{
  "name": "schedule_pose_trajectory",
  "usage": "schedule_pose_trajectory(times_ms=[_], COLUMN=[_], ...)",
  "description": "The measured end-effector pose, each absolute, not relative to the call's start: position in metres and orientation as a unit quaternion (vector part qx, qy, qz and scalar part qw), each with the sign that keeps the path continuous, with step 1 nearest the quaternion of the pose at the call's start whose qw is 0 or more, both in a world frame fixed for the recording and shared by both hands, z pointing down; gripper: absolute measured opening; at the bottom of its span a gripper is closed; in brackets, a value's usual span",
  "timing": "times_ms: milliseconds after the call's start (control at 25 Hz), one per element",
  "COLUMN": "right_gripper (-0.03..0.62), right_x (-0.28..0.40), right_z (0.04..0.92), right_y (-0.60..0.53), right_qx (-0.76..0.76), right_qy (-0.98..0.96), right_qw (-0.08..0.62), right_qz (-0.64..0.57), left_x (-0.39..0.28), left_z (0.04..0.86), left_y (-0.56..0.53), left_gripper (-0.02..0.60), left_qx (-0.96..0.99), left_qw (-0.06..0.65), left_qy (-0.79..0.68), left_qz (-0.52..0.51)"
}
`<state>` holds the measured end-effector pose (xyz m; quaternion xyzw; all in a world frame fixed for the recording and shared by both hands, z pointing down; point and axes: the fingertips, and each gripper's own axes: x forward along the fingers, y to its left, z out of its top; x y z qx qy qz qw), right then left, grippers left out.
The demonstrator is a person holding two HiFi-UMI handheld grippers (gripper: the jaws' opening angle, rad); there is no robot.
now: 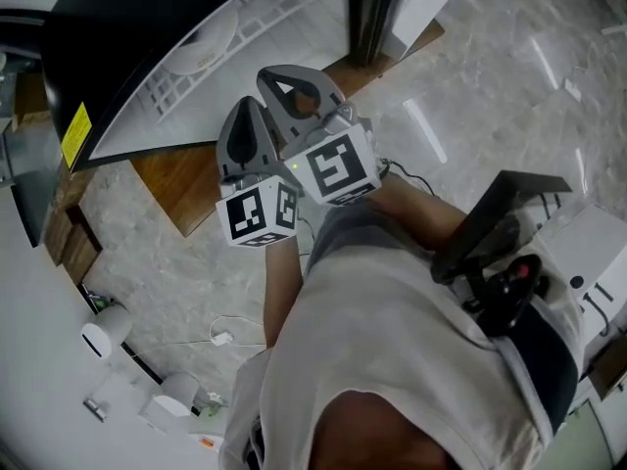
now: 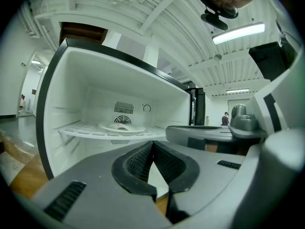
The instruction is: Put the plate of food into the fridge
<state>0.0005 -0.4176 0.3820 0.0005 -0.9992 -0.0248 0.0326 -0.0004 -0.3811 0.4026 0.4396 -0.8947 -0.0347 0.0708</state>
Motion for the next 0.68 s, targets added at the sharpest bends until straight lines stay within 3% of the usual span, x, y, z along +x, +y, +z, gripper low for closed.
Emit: schedule_pose_trajectory(times_ms=[320,680], right_gripper=[0.018,0.018], right_x=[0.062,0.053], right_z=[0.360,0.277], right_y=[-0.351,-0.221], right_qx=[-0.003,-0.045], right_qy=[-0.998,-0.996], right_qw=[0.049,0.069], right_qz=[-0.031,-0.021], left_x=[0.052,0.042], left_z=[0.369,0.285], left_y=[-0.304,-0.191], left_gripper=[0.020,0.018], left_qx=[0.426,0.428], left_qw=[0.070,0.087], left_qy=[-0.900,-0.898], left_qz=[-0.055,-0.056])
